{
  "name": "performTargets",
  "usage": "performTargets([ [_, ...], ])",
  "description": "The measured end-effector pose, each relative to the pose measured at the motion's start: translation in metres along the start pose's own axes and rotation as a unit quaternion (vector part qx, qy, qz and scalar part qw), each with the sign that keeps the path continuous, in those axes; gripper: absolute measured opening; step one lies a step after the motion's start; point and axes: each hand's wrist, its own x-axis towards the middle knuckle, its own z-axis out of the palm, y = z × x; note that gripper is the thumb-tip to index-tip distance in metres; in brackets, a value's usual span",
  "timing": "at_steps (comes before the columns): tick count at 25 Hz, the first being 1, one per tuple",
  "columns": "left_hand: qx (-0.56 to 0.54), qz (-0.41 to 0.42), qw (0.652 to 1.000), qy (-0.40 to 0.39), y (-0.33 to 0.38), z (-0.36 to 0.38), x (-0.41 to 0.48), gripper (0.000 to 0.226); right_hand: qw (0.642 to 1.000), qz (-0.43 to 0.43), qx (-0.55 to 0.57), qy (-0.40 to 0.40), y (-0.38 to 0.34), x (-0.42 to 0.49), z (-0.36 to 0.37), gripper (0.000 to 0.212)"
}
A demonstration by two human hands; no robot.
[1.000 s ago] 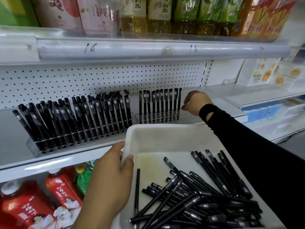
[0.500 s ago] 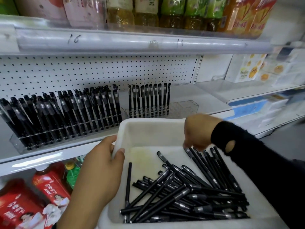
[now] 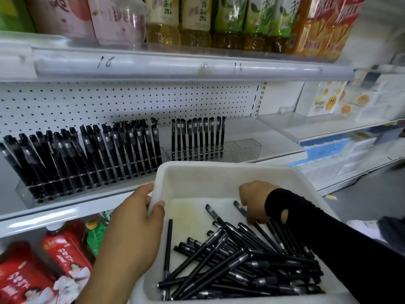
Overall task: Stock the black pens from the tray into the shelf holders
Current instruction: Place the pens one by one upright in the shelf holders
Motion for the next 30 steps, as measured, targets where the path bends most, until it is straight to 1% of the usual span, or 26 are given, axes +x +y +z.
performTargets([
  [1, 0.002, 0.002, 1.000, -0.002, 0.000, 0.000, -0.001, 0.034, 1.000, -0.003, 0.026, -0.015, -0.001, 0.001, 0.001, 0.032],
  [2, 0.003, 0.004, 1.000, -0.003, 0.000, -0.001, -0.001, 0.034, 0.998, -0.009, 0.063, -0.018, 0.000, 0.001, 0.000, 0.026],
  [4, 0.005, 0.007, 1.000, -0.003, 0.001, -0.001, -0.002, 0.033, 0.986, -0.035, 0.164, 0.016, 0.005, -0.003, -0.013, 0.007],
  [5, 0.009, 0.009, 1.000, -0.002, 0.000, -0.002, -0.002, 0.032, 0.973, -0.052, 0.219, 0.043, 0.009, -0.005, -0.025, 0.004],
  [6, 0.013, 0.010, 1.000, 0.000, 0.000, -0.001, -0.002, 0.032, 0.957, -0.070, 0.273, 0.074, 0.013, -0.007, -0.036, 0.006],
  [9, 0.013, 0.008, 1.000, -0.001, 0.000, -0.001, -0.002, 0.032, 0.884, -0.109, 0.422, 0.168, 0.027, -0.005, -0.068, 0.008],
  [11, 0.008, 0.005, 1.000, -0.005, 0.000, -0.001, -0.002, 0.031, 0.836, -0.108, 0.478, 0.247, 0.038, 0.007, -0.087, 0.010],
  [14, 0.013, 0.002, 1.000, -0.009, 0.001, -0.001, -0.001, 0.033, 0.762, -0.059, 0.523, 0.377, 0.056, 0.037, -0.099, 0.014],
  [15, 0.015, 0.002, 1.000, -0.010, 0.001, -0.001, -0.001, 0.033, 0.746, -0.039, 0.525, 0.407, 0.059, 0.049, -0.098, 0.014],
  [16, 0.014, 0.002, 1.000, -0.010, 0.000, -0.001, 0.000, 0.033, 0.740, -0.023, 0.515, 0.432, 0.060, 0.059, -0.096, 0.015],
  [17, 0.012, 0.003, 1.000, -0.011, -0.001, -0.001, 0.001, 0.033, 0.742, -0.012, 0.493, 0.454, 0.058, 0.069, -0.094, 0.015],
  [20, 0.014, 0.003, 1.000, -0.013, -0.003, -0.001, 0.002, 0.033, 0.757, 0.002, 0.409, 0.510, 0.052, 0.093, -0.090, 0.009],
  [22, 0.011, 0.001, 1.000, -0.014, -0.003, 0.001, 0.002, 0.032, 0.764, 0.005, 0.383, 0.519, 0.049, 0.103, -0.090, 0.009],
  [25, 0.005, -0.003, 1.000, -0.015, -0.004, 0.002, 0.003, 0.032, 0.769, -0.007, 0.379, 0.514, 0.048, 0.118, -0.090, 0.016],
  [28, 0.009, -0.003, 1.000, -0.018, -0.004, 0.002, 0.005, 0.032, 0.769, -0.018, 0.371, 0.520, 0.049, 0.125, -0.092, 0.014],
  [30, 0.010, -0.004, 1.000, -0.021, -0.004, 0.002, 0.005, 0.033, 0.785, -0.021, 0.344, 0.515, 0.048, 0.130, -0.092, 0.012],
])
